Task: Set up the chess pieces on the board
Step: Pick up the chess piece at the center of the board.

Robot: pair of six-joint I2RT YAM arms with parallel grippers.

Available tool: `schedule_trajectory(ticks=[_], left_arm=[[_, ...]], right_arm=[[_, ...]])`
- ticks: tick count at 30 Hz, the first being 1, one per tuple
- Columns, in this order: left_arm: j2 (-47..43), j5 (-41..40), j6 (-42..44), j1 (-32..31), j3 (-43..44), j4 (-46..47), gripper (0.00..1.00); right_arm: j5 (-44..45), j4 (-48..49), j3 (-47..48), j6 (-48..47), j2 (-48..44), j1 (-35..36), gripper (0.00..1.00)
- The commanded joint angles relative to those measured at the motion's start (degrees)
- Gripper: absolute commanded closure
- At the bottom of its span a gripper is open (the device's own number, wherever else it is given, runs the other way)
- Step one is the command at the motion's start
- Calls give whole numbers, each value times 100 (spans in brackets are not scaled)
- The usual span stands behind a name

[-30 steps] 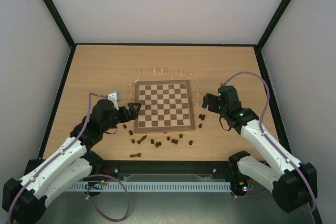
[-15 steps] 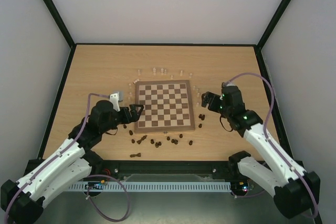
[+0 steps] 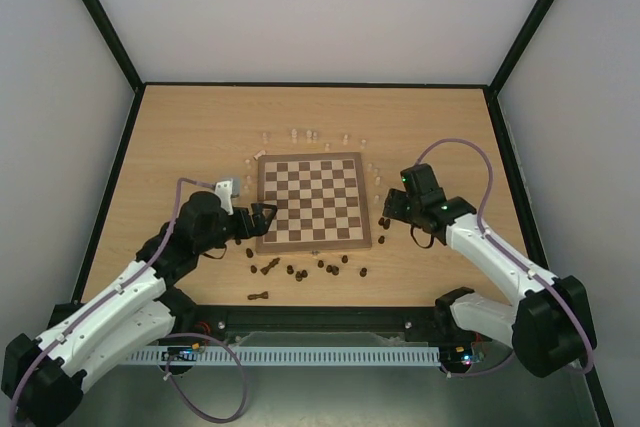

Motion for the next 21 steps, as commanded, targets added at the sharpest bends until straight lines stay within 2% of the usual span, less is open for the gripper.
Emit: schedule_trajectory(ticks=[1,13,21], left_arm=[[100,-83,88,-74,-51,36,0],[129,-151,117,-90,-147,119,0],[112,-142,53,-98,-308,275,0]], right_arm=[[527,-403,-73,179,299,317,32],[598,-255,-266,197,545,509,50],[593,-128,-241,199,831,700,53]])
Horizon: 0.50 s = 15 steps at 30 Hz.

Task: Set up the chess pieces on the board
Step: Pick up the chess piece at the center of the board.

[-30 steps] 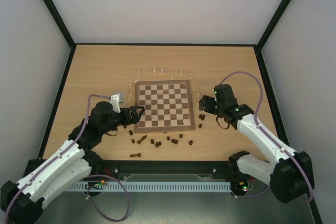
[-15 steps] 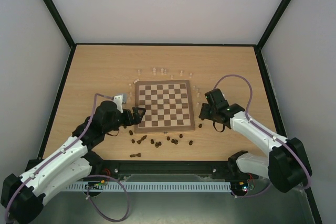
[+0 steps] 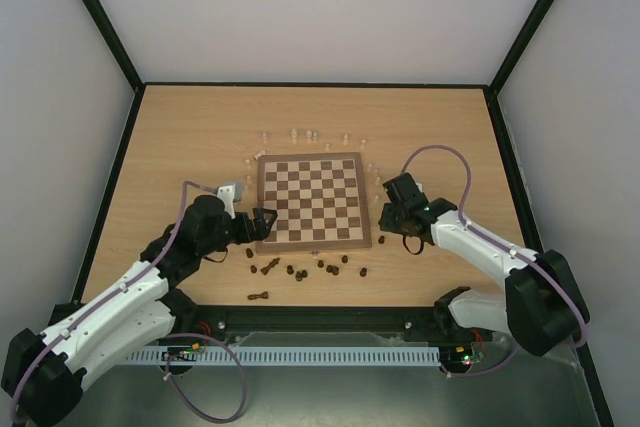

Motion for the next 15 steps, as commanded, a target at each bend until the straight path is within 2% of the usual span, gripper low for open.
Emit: schedule_trajectory(ticks=[1,9,15], left_arm=[[-5,-25,-8,-36,-107,188,1],[85,-45,1,-33,-148,296,1],[217,-29,23,-35,-155,380,1]], right_arm=[[109,-93,-50,67,219,124,55],[258,-75,-11,63,367,164,68],[302,-1,-21,62,488,169,70]])
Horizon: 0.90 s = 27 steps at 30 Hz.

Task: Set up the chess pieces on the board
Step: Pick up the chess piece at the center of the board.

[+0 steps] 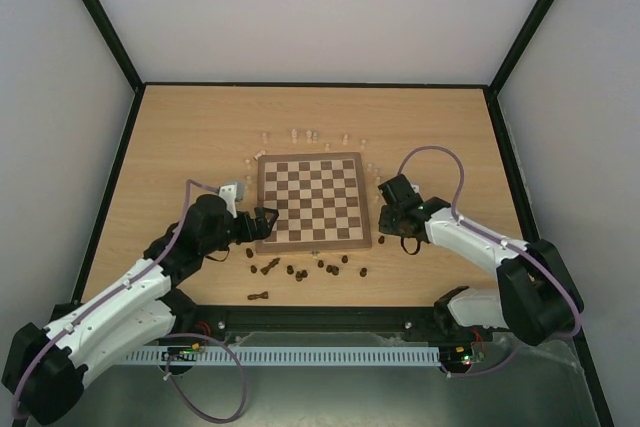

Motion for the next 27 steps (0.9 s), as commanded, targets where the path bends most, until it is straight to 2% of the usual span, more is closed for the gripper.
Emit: schedule_trajectory(ticks=[1,5,12,27], left_arm=[[83,-24,23,-32,-64,149,0],[92,-24,19,-35,-61,170,1],[123,-34,23,-35,-95,195,1],[173,-15,10,-30,-116,270,1]], right_arm=[[158,-53,-13,55,118,40,70],[214,-28,21,60,144,39,76],[189,-1,95,5,214,39,94],[479,-675,452,11,-369,40,96]])
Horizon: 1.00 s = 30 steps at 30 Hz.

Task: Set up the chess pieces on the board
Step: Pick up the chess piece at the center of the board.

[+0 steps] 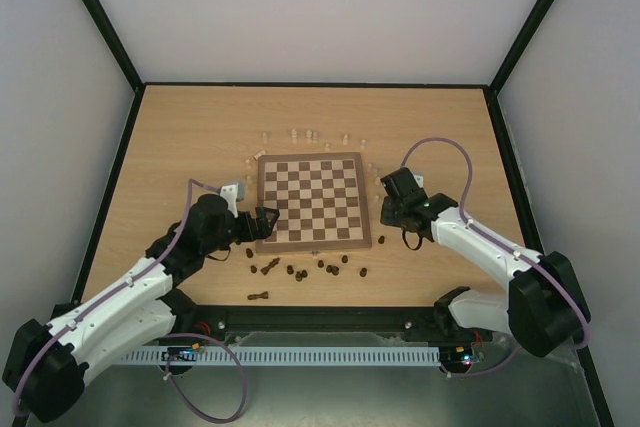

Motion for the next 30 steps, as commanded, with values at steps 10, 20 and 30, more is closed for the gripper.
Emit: schedule_trajectory(ticks=[10,20,30], left_arm=[[57,17,-42,-44,-118,183,1],[-52,1607,-416,-41,-413,1486,0],[-724,2792,-1378,-40,-1004,3369,1]], right_arm=[[-43,-339,163,-7,-176,28,96],[-2211,209,386,65,-1045,29,95],[-4981,2234,-144,1183,-1182,33,95]])
